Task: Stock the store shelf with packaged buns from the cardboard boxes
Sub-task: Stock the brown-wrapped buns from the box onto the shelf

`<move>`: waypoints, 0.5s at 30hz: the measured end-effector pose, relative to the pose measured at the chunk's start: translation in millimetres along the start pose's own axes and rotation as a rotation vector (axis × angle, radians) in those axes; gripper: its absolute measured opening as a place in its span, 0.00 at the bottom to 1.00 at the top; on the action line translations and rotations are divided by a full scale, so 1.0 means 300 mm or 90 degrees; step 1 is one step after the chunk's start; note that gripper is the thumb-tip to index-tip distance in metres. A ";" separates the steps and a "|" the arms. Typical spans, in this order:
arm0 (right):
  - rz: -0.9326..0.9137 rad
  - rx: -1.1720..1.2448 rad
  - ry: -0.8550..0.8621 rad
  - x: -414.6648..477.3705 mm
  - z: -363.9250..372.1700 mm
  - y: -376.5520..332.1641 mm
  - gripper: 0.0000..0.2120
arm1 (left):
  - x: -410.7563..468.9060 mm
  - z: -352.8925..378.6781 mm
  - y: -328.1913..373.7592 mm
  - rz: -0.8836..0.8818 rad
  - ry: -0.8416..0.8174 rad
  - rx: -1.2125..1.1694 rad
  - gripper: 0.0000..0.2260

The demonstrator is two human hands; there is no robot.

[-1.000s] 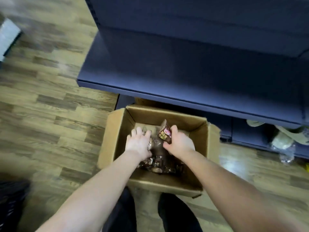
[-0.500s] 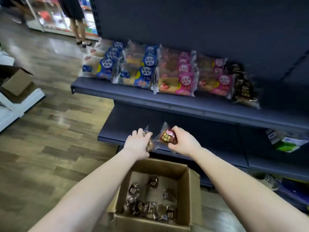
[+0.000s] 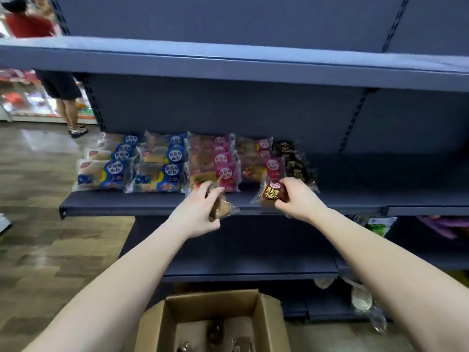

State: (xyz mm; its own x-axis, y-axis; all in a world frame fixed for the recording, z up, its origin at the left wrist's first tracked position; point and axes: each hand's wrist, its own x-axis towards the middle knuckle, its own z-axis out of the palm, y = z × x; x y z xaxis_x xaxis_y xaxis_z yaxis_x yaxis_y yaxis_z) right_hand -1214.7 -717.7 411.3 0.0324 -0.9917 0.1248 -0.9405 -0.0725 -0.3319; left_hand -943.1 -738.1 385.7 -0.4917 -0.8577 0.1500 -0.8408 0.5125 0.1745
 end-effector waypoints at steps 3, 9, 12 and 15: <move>0.006 -0.042 0.016 0.047 -0.125 0.180 0.23 | 0.158 -0.028 0.107 -0.020 0.043 -0.009 0.36; 0.087 -0.062 0.007 0.105 -0.343 0.536 0.22 | 0.445 0.021 0.432 -0.038 0.017 -0.101 0.40; 0.093 -0.062 -0.051 0.103 -0.384 0.664 0.21 | 0.543 0.079 0.569 -0.029 -0.002 -0.125 0.42; 0.098 -0.057 -0.053 0.094 -0.408 0.766 0.21 | 0.628 0.110 0.698 0.008 0.006 -0.114 0.41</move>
State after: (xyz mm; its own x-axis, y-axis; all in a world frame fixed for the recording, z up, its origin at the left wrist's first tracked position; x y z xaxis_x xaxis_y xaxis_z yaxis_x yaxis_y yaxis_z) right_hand -1471.2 -749.3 453.0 -0.0893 -0.9960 0.0003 -0.9627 0.0863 -0.2563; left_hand -1219.4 -793.7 418.4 -0.4995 -0.8510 0.1622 -0.7801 0.5233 0.3430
